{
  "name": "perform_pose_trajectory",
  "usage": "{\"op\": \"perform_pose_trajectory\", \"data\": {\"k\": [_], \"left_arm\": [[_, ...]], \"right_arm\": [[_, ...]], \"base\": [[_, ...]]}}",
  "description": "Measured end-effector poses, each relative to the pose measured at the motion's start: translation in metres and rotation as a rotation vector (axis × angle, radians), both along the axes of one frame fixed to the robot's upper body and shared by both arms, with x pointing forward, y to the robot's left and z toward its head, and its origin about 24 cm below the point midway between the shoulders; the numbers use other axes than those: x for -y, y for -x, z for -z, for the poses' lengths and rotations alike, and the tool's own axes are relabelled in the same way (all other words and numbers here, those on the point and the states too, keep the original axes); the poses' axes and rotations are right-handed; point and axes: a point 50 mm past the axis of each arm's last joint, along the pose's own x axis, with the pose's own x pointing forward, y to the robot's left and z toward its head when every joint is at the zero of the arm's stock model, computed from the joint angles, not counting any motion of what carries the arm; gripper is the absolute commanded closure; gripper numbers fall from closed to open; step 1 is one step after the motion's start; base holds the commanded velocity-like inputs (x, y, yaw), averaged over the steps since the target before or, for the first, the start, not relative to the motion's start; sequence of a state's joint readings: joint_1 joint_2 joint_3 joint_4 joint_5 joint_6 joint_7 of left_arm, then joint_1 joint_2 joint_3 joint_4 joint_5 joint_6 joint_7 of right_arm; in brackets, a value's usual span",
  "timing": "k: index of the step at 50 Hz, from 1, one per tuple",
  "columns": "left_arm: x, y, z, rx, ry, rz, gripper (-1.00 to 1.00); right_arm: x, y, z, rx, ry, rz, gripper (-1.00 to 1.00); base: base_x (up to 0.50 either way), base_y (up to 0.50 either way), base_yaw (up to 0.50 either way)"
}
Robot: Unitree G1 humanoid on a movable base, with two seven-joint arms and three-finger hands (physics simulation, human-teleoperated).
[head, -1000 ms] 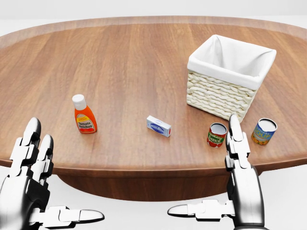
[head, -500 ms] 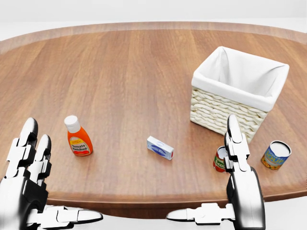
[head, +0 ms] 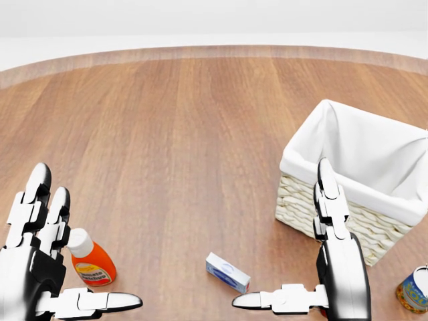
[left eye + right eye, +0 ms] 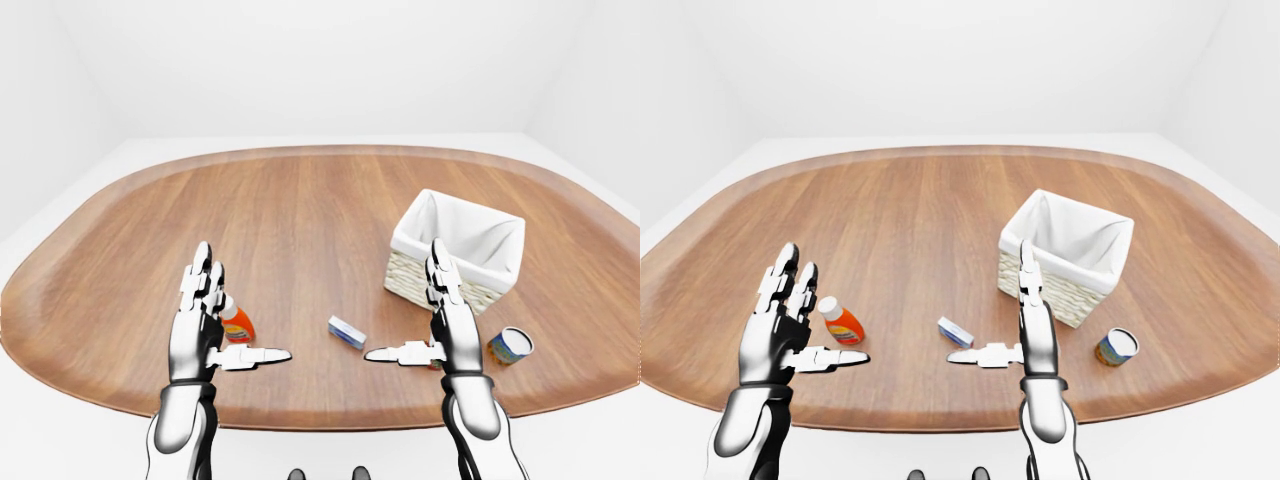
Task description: Pick up the ketchup, and put it in the basket.
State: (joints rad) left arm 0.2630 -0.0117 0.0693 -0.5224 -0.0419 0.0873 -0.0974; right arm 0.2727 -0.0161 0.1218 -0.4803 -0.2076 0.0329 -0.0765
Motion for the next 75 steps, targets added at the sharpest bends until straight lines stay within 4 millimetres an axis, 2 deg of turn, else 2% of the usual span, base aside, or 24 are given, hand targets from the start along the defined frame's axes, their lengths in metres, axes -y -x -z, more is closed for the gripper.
{"op": "perform_pose_trajectory", "data": {"k": [22,43,55,61,65,75], "left_arm": [[0.000,0.001,-0.001,0.006,0.000,0.001,-1.00],[0.002,0.001,0.002,-0.011,-0.024,0.005,-1.00],[-0.005,-0.002,0.001,-0.009,-0.047,-0.040,-1.00],[-0.029,-0.018,0.039,-0.078,-0.152,-0.169,-1.00],[-0.042,-0.022,0.064,-0.190,-0.186,-0.226,-1.00],[-0.062,-0.022,0.097,-0.344,-0.234,-0.311,-1.00]], "right_arm": [[0.000,0.000,-0.001,0.009,-0.001,-0.002,-1.00],[0.002,-0.002,0.001,0.001,-0.016,0.014,-1.00],[0.004,-0.004,0.002,-0.004,-0.022,0.025,-1.00],[0.007,-0.005,0.001,-0.004,-0.025,0.033,-1.00],[0.008,-0.004,0.001,-0.004,-0.027,0.037,-1.00],[0.009,-0.004,0.001,-0.003,-0.028,0.042,-1.00]], "base": [[0.50,0.00,0.00],[0.00,0.00,0.00],[0.00,0.00,0.00],[0.00,0.00,0.00],[0.00,0.00,0.00],[0.00,0.00,0.00]]}}
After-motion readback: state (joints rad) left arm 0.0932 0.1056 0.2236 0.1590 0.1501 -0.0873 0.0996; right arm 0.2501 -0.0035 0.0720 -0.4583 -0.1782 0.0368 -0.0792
